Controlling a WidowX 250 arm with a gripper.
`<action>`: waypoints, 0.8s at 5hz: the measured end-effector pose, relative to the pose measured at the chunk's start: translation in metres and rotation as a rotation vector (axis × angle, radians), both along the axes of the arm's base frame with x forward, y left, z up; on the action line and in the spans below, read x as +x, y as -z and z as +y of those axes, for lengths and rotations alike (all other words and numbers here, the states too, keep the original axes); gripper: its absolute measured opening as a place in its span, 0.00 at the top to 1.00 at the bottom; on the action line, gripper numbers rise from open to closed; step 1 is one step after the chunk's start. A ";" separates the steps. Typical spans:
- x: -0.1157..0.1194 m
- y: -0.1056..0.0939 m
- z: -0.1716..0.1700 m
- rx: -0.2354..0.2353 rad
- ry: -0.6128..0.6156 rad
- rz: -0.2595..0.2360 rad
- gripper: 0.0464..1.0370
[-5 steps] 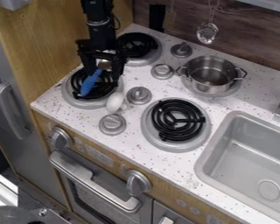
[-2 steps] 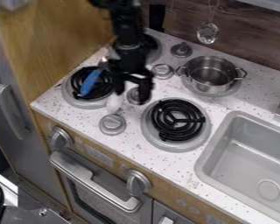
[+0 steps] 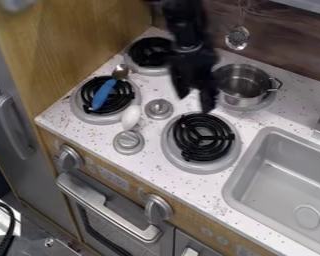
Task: Moved the silver pot to the lower right burner
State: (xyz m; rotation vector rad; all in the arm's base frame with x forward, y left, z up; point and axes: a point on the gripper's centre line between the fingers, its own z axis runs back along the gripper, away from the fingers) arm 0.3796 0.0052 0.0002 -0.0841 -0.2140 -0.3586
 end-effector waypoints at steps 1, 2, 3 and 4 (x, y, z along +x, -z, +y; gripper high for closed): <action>0.024 -0.014 -0.022 -0.017 0.092 -0.120 0.04; 0.046 -0.007 -0.023 0.000 0.102 -0.170 0.04; 0.062 0.000 -0.023 0.004 0.117 -0.190 0.04; 0.069 0.012 -0.028 0.006 0.142 -0.178 0.04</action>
